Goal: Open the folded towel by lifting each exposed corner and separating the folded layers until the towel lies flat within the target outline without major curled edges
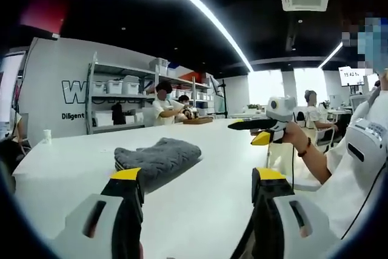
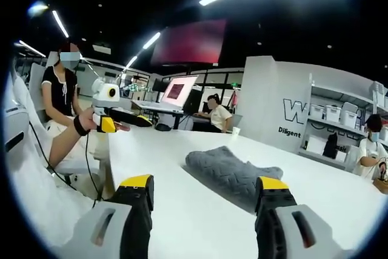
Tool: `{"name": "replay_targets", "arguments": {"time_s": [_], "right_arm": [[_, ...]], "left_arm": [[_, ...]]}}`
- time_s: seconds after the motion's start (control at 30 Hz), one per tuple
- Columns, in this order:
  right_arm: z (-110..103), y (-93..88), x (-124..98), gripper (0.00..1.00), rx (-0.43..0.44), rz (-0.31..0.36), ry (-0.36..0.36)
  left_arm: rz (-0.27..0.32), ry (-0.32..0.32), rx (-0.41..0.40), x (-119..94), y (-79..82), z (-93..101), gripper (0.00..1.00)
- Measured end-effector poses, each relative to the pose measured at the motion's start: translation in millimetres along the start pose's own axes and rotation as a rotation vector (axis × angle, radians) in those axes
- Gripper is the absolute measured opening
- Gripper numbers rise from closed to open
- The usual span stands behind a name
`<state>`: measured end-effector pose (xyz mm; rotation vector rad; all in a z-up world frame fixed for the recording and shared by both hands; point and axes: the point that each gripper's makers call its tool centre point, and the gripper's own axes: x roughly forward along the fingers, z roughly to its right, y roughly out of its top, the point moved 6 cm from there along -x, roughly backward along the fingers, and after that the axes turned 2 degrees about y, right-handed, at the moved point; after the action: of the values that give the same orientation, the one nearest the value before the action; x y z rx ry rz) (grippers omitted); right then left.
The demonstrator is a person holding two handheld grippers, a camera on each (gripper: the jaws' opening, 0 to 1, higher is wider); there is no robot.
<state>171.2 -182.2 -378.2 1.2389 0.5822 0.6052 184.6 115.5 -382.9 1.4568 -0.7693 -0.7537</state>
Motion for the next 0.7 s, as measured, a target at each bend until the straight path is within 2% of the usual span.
{"name": "replay_targets", "arguments": {"time_s": [0.23,0.3,0.7], "right_arm": [[4,2.0,0,0.65,0.007,0.006,-0.001],[7,7.9,0,0.65,0.035,0.050,-0.012],[9,8.4,4,0.64,0.032,0.035,-0.013]], "left_arm": [[-0.006,-0.006,-0.003,5,1.3,-0.3,0.70],[-0.006,0.001,0.000,5,1.6,-1.4,0.69],[-0.008,-0.013,0.004,13,3.1,-0.6,0.70]]}}
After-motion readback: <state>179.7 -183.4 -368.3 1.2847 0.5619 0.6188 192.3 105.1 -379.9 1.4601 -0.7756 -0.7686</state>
